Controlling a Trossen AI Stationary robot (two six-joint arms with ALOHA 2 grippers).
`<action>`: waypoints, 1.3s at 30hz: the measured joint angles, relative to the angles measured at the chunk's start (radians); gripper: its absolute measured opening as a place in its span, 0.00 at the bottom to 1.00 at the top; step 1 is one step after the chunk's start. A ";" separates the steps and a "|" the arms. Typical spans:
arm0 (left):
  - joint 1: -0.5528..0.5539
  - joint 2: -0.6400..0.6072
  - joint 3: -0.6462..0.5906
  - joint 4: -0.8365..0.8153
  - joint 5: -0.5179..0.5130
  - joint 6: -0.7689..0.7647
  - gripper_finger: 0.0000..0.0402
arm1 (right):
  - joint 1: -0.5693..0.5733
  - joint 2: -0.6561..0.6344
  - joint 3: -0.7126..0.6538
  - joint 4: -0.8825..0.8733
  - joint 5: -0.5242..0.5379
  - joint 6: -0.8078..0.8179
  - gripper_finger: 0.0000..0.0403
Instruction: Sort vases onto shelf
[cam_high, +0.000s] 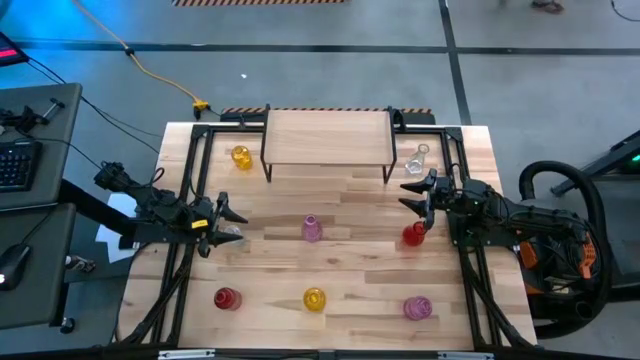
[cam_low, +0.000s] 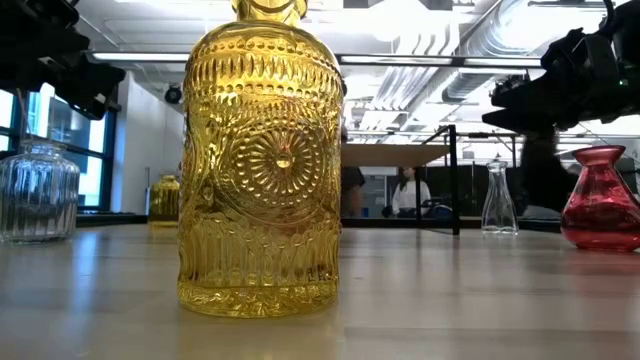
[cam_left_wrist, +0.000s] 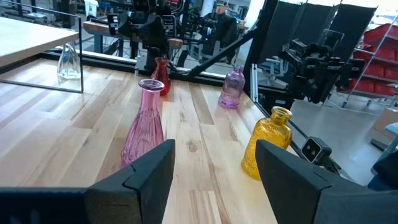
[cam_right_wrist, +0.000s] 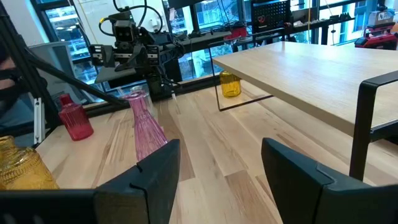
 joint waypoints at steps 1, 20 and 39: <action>0.000 0.000 0.000 0.000 0.000 0.000 0.53 | 0.000 0.000 0.000 0.000 0.000 0.000 0.52; 0.000 0.000 0.000 0.000 0.000 0.000 0.53 | 0.000 0.000 0.000 0.000 0.000 0.000 0.52; 0.002 0.000 0.000 0.001 -0.082 0.048 0.53 | 0.000 0.000 0.000 0.000 0.000 0.000 0.52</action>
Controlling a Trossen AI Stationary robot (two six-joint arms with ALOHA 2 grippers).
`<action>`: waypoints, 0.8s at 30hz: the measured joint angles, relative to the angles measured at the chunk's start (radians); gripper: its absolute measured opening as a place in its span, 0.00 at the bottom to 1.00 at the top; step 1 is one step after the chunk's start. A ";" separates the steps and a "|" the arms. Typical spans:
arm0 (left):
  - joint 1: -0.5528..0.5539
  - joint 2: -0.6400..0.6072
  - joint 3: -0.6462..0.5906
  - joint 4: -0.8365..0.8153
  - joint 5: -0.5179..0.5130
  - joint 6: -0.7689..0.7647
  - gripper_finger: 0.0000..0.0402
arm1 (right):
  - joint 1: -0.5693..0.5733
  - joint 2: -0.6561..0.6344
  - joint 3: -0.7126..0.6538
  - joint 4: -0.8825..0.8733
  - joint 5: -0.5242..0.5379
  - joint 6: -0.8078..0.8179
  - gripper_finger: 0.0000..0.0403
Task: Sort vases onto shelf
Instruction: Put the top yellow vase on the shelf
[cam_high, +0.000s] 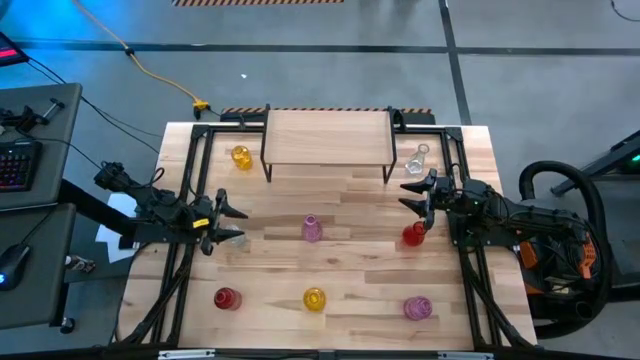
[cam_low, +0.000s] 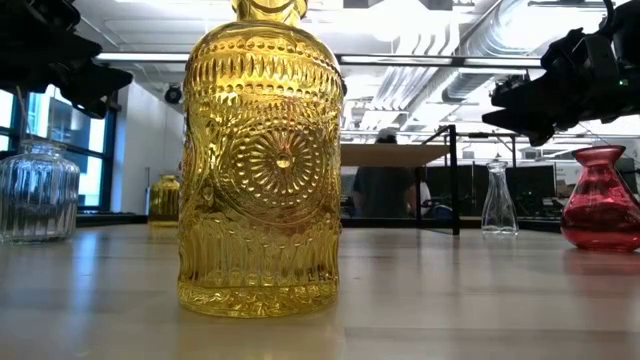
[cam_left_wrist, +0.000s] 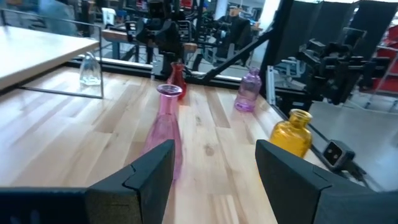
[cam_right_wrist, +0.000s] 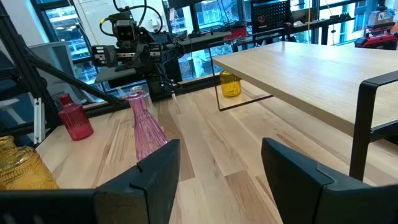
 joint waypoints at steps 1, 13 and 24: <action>0.000 0.000 0.000 0.000 -0.010 0.005 0.53 | 0.000 0.000 0.000 0.000 0.000 0.000 0.52; 0.000 0.084 0.216 -0.179 -0.255 -0.005 0.52 | 0.000 0.000 0.000 0.000 0.000 0.000 0.52; 0.035 0.367 0.552 -0.500 -0.452 -0.192 0.52 | 0.000 0.000 0.000 0.000 0.000 0.000 0.52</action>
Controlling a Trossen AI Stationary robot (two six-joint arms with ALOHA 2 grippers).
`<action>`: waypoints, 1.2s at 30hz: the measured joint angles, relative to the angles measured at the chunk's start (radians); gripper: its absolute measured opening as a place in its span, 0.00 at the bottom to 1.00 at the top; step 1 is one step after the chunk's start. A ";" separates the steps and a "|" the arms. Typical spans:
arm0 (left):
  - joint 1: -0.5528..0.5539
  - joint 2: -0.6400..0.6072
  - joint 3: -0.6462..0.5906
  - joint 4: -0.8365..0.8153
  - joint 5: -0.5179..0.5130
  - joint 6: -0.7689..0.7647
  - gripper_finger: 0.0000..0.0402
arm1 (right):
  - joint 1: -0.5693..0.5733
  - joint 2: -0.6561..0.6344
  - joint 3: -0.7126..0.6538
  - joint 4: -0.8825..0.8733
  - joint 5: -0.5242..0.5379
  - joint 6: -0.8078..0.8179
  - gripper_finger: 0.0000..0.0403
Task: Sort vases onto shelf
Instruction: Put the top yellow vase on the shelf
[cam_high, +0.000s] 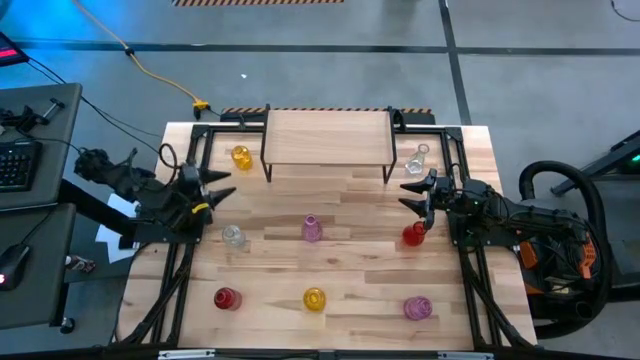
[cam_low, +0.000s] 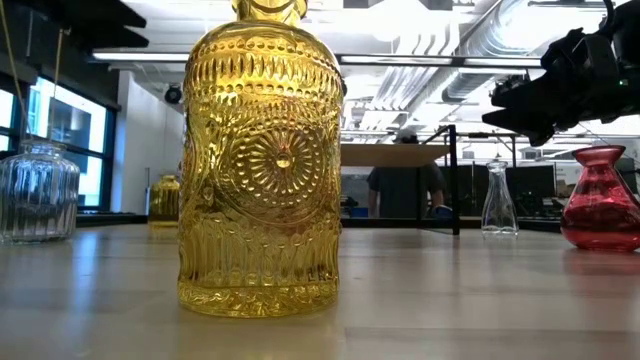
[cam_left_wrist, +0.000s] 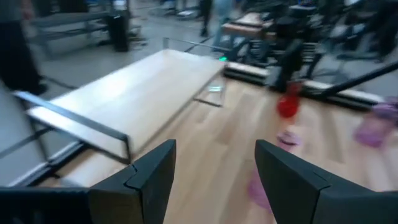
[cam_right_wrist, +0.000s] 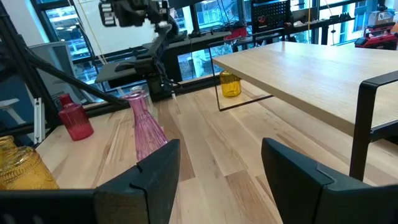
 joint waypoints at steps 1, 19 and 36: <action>0.015 0.029 0.034 -0.045 0.000 -0.019 0.52 | 0.000 0.000 0.000 0.000 0.000 0.000 0.52; 0.556 0.565 0.444 -0.430 0.476 -0.064 0.52 | 0.000 0.000 0.000 0.000 0.000 0.000 0.52; 1.051 0.790 0.495 -0.500 0.705 0.252 0.52 | 0.000 0.000 0.000 0.000 0.000 0.000 0.52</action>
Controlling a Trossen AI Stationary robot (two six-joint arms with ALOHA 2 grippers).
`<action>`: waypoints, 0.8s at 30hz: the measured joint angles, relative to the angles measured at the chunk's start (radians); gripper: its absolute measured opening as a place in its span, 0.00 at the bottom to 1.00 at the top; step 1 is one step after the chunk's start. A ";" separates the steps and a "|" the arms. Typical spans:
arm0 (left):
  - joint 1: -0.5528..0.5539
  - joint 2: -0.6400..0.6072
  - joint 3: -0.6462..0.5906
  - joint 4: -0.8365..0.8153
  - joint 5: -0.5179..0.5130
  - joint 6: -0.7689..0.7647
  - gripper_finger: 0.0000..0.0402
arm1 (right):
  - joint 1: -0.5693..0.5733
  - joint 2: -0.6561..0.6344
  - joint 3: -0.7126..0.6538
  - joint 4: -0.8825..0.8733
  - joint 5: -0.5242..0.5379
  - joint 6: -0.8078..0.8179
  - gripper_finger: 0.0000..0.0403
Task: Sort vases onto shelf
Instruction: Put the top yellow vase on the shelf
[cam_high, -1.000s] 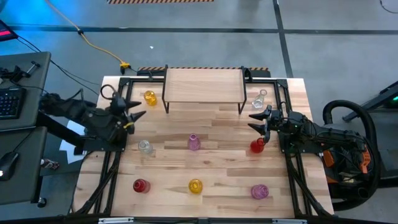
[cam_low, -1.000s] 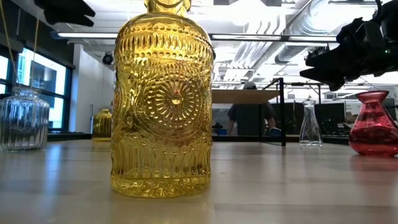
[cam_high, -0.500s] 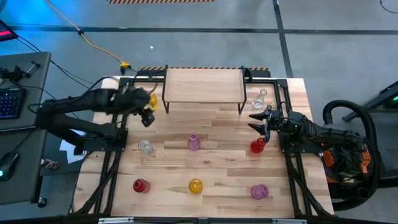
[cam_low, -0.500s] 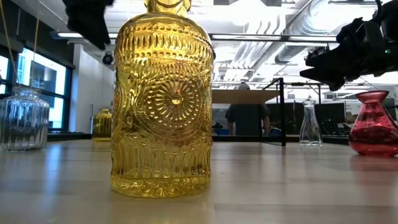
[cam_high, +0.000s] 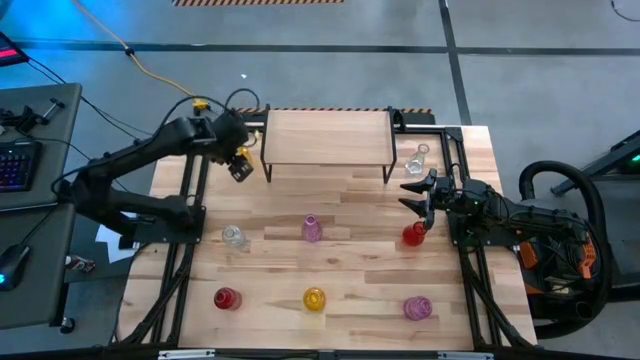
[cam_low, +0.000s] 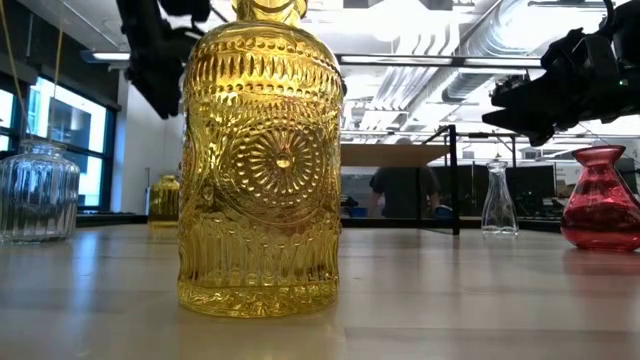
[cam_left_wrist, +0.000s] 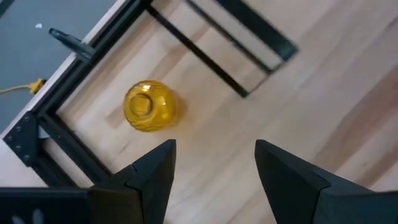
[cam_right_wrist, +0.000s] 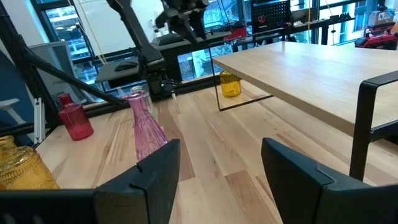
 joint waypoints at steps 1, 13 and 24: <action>0.024 0.008 0.000 0.002 0.009 0.018 0.52 | 0.000 0.000 0.000 0.000 0.000 0.000 0.52; 0.201 0.157 0.000 0.036 0.114 0.179 0.52 | 0.000 0.000 0.000 0.000 0.000 0.000 0.52; 0.243 0.251 0.000 0.075 0.154 0.171 0.52 | 0.000 0.000 0.000 0.000 0.000 0.000 0.52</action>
